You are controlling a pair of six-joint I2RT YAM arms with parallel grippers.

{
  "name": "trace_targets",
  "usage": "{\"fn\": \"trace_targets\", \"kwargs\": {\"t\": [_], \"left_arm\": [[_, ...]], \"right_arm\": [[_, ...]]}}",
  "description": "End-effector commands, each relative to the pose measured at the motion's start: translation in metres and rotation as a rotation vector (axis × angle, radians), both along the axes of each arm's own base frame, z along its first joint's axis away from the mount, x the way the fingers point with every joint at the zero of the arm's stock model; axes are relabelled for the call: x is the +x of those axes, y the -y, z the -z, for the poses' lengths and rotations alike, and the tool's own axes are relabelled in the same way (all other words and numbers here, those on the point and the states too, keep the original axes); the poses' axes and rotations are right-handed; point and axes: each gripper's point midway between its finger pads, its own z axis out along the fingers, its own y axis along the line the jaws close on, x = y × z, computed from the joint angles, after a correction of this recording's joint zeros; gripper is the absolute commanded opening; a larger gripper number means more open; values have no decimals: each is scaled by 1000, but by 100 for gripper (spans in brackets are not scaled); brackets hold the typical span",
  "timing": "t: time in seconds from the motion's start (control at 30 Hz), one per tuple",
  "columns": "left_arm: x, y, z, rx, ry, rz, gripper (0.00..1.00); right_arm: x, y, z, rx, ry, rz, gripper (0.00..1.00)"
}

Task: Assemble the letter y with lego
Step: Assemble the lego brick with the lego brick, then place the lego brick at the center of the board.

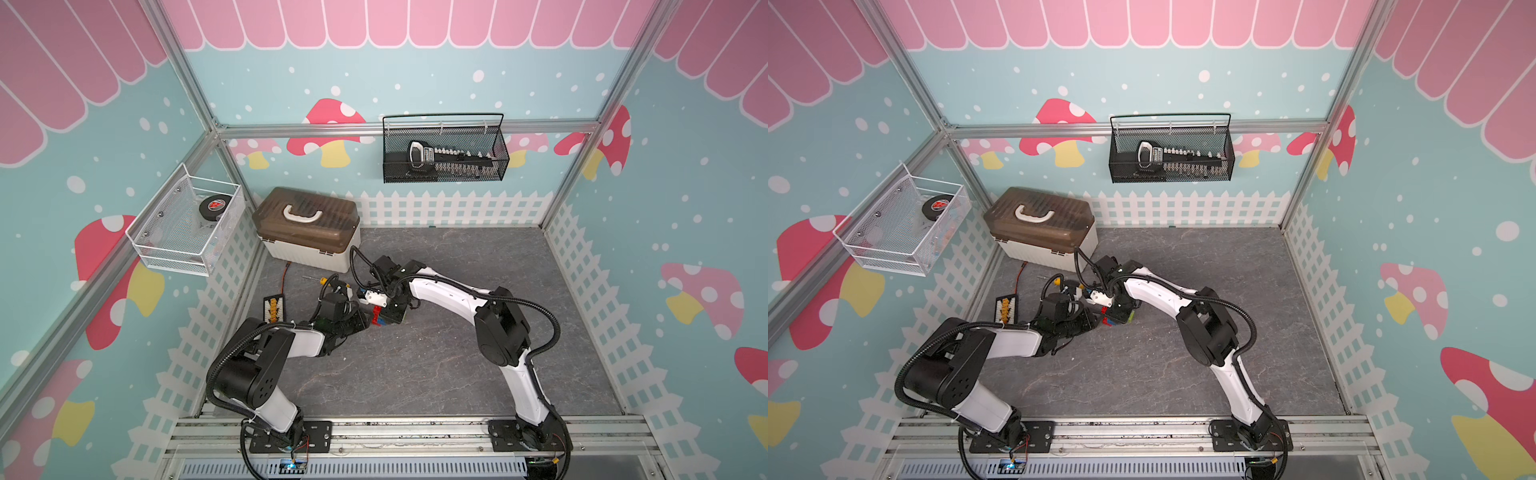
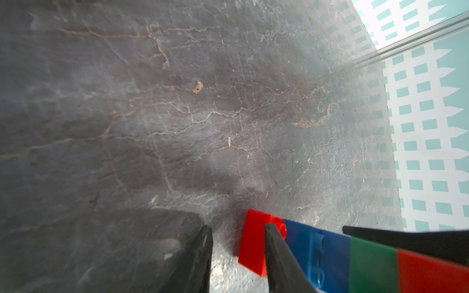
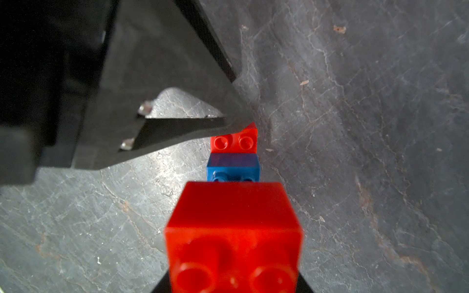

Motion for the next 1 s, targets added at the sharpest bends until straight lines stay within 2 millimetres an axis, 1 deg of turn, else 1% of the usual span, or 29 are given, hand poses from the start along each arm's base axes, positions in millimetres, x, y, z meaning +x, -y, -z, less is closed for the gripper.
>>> {"fn": "trace_targets", "kwargs": {"t": [0.0, 0.07, 0.2, 0.4, 0.53, 0.7, 0.97], "left_arm": [[-34, -14, 35, 54, -173, -17, 42], [-33, -15, 28, 55, -167, -25, 46], [-29, -25, 8, 65, -128, -60, 52], [-29, -38, -19, 93, -75, -96, 54], [-30, -41, -26, 97, -63, -109, 55], [-30, -43, -30, 95, -60, -116, 55], [-32, -44, -37, 97, -54, -121, 55]], "right_arm": [[0, -2, 2, 7, -17, 1, 21], [1, -1, 0, 11, -13, 4, 21], [2, 0, -7, 39, -14, 15, 21], [1, 0, -15, 90, -23, 26, 21], [-1, 0, -25, 130, -31, 29, 21], [-4, 1, -39, 200, -45, 40, 21], [-28, 1, -51, 334, -158, 31, 21]]}}
